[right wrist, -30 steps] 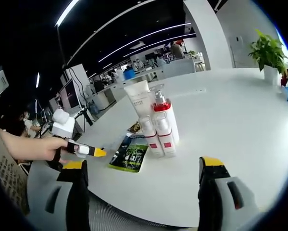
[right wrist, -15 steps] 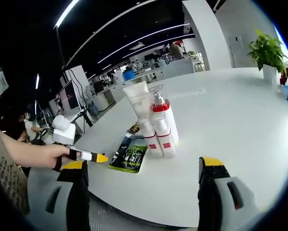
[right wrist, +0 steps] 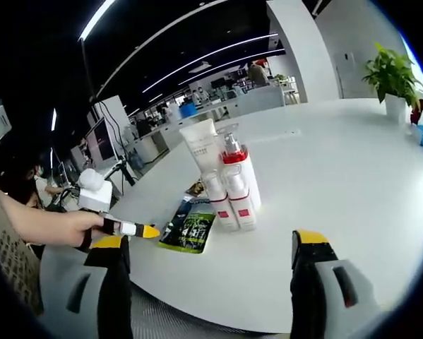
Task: Arrange the skincare products in the storage area until every visible bottle or jar stands upright without overlapping.
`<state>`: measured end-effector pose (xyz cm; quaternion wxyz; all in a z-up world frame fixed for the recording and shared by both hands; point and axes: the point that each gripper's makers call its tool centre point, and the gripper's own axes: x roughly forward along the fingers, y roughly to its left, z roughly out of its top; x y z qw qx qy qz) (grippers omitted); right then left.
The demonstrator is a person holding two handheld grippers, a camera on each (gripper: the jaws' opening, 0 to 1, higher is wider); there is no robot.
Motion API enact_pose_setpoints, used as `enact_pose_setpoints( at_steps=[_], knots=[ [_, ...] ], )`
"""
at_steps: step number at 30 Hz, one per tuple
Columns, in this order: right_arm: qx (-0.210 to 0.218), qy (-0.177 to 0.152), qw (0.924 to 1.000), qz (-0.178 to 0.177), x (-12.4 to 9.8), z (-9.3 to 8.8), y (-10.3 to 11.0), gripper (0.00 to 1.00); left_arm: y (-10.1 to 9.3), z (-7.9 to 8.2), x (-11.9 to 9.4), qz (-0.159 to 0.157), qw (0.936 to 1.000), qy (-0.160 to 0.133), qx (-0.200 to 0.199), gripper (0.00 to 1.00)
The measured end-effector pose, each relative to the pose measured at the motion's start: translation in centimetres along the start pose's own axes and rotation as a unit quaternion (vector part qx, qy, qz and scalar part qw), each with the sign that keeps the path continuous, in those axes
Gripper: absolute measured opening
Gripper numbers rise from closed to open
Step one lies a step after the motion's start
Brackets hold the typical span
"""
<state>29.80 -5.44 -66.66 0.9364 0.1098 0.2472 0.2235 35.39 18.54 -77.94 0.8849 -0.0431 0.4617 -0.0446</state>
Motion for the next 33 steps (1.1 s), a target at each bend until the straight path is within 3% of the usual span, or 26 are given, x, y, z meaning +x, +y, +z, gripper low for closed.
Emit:
enact_pose_setpoints(
  at_steps=[22,30,33],
  knots=[
    [0.001,0.0,1.0,-0.001,0.0,0.0,-0.1,0.95,0.0,-0.1,-0.1,-0.006,1.0,0.003,0.0,0.4],
    [-0.003,0.001,1.0,-0.001,0.0,-0.1,0.0,0.95,-0.1,0.9,-0.4,-0.028,0.9995,0.003,0.011,0.44],
    [-0.004,0.002,1.0,-0.001,0.0,-0.1,0.0,0.95,-1.2,1.2,-0.4,-0.077,0.9966,0.015,0.027,0.52]
  ],
)
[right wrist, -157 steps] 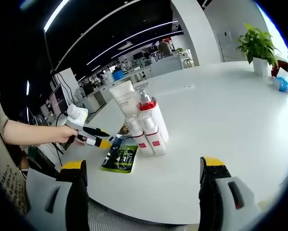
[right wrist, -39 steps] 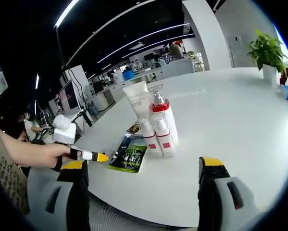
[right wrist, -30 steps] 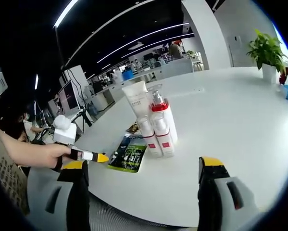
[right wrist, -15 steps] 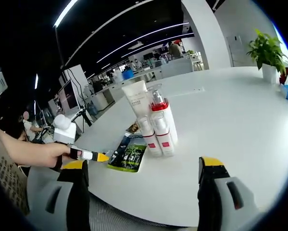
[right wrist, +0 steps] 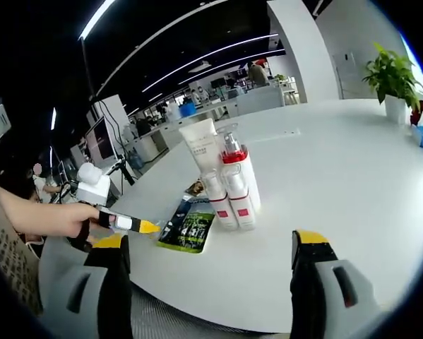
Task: Arrange the skincare products in the storage area until every visible bottle or jar stands upright without overlapping.
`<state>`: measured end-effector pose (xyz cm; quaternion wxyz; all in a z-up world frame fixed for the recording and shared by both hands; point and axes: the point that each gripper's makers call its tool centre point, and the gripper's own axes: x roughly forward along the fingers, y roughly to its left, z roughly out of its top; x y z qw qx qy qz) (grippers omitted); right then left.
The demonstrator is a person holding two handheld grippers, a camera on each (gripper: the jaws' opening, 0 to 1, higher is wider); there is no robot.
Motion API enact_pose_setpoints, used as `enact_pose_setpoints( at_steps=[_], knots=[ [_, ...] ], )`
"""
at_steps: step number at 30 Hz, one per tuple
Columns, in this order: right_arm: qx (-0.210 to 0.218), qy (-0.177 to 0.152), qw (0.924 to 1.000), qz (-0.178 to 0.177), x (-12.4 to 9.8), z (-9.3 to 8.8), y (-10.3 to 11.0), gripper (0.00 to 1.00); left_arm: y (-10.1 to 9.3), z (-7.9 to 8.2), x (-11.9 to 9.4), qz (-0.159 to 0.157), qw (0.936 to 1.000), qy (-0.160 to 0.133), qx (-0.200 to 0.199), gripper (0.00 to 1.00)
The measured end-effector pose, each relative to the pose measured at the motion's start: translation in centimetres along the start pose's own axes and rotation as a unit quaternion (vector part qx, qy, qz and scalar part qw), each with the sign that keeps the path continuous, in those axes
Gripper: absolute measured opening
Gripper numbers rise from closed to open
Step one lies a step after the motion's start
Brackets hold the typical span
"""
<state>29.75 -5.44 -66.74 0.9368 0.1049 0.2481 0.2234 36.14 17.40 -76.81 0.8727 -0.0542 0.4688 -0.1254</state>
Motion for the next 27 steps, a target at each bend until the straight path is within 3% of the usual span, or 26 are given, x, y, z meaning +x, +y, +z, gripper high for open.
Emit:
enact_pose_setpoints(
  at_steps=[3,8,13,19,27],
  knots=[
    [-0.001,0.001,1.0,-0.001,0.0,0.0,0.0,0.95,0.2,0.6,-0.2,-0.006,0.9999,0.0,0.009,0.6],
    [-0.002,0.001,1.0,-0.002,0.0,0.0,0.0,0.95,0.3,1.7,-1.1,-0.016,0.9996,-0.013,0.019,0.63],
    [-0.005,0.002,1.0,-0.001,0.0,-0.1,0.1,0.95,-0.8,3.2,-2.0,-0.062,0.9968,-0.036,0.037,0.67],
    [-0.007,0.005,1.0,-0.002,0.1,-0.2,0.0,0.95,-1.4,4.9,-3.7,-0.09,0.9904,-0.069,0.079,0.71],
    [-0.008,0.008,0.9999,-0.001,0.1,-0.2,0.1,0.95,-2.0,4.8,-5.1,-0.118,0.983,-0.089,0.109,0.84]
  ],
)
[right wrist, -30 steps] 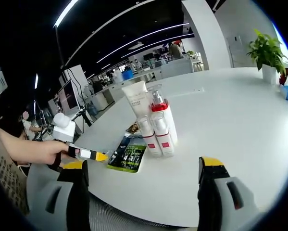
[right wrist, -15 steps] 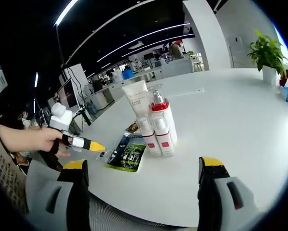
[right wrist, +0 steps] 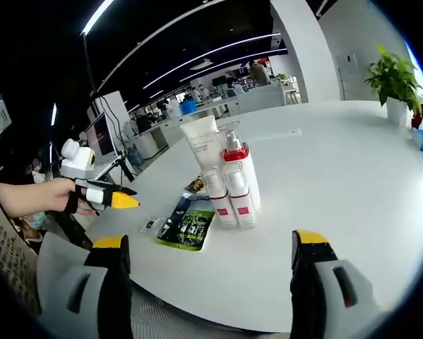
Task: Arrange the skincare products in the storage area until every visible bottle or jar stands upright without overlapping.
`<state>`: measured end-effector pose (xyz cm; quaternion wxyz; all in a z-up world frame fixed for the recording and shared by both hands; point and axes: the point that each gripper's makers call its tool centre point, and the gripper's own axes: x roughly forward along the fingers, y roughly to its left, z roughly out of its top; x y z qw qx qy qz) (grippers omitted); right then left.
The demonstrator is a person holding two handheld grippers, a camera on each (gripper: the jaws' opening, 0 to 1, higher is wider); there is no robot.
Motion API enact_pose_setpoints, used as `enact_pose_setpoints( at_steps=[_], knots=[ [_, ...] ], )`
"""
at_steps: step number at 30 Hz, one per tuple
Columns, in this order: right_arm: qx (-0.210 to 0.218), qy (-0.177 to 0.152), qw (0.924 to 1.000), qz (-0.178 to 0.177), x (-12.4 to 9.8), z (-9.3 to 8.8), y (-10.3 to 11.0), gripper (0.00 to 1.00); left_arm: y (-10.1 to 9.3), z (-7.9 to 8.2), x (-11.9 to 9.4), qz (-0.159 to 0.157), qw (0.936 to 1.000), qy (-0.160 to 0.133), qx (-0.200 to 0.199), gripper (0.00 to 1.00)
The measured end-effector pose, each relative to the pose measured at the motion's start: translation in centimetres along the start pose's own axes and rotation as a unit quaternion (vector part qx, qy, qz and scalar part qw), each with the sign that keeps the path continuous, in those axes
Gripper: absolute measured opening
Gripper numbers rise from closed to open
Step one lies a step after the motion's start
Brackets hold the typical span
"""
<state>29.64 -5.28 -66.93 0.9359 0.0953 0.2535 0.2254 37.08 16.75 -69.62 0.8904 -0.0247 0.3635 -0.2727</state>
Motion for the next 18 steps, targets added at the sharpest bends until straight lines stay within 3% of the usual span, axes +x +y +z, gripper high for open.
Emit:
enact_pose_setpoints(
  at_steps=[7,18],
  knots=[
    [-0.001,0.002,1.0,-0.001,0.0,-0.1,-0.1,0.95,-0.5,-1.0,-1.3,-0.02,0.9998,-0.004,0.008,0.88],
    [-0.005,0.008,1.0,0.003,0.1,-0.3,0.2,0.95,-0.1,-1.9,-2.8,-0.018,0.9993,-0.028,0.016,0.93]
  ],
)
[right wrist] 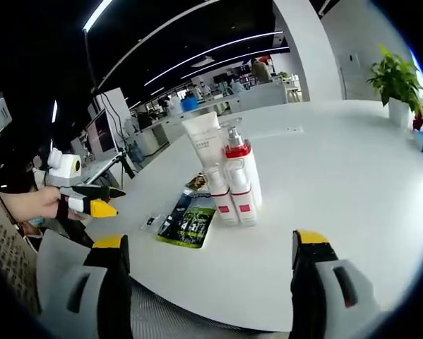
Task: Arrange the skincare products in the storage area until every visible bottle or jar stands upright without overlapping.
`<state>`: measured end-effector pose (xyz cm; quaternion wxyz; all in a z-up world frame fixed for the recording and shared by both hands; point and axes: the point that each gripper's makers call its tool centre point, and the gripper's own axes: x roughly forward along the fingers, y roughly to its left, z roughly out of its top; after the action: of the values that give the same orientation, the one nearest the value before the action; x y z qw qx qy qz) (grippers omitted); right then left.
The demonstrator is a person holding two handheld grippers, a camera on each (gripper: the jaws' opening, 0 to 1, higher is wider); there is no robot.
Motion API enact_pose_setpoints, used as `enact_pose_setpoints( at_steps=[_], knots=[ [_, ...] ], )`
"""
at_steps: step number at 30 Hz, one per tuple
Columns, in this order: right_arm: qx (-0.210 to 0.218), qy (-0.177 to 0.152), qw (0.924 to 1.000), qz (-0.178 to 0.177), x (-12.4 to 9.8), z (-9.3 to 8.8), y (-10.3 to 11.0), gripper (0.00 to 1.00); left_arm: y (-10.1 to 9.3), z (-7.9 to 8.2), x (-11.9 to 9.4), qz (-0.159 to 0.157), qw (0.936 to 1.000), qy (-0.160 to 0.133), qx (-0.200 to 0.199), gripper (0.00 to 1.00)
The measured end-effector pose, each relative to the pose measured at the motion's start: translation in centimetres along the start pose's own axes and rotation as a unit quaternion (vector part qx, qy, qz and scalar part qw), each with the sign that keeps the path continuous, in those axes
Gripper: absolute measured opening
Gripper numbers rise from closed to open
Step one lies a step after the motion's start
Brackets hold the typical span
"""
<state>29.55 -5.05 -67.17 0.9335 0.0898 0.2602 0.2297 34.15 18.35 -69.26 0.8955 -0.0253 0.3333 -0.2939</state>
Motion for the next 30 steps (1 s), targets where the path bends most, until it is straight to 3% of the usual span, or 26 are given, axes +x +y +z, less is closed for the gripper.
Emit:
enact_pose_setpoints(
  at_steps=[11,30],
  knots=[
    [0.0,0.003,1.0,0.003,0.1,-0.1,0.1,0.96,0.1,-2.5,-1.4,0.015,0.9999,-0.007,0.005,0.97],
    [0.002,0.011,0.9999,0.01,0.2,-0.4,0.3,0.97,-0.2,-3.1,-2.1,0.015,0.9997,-0.016,-0.008,0.97]
  ],
)
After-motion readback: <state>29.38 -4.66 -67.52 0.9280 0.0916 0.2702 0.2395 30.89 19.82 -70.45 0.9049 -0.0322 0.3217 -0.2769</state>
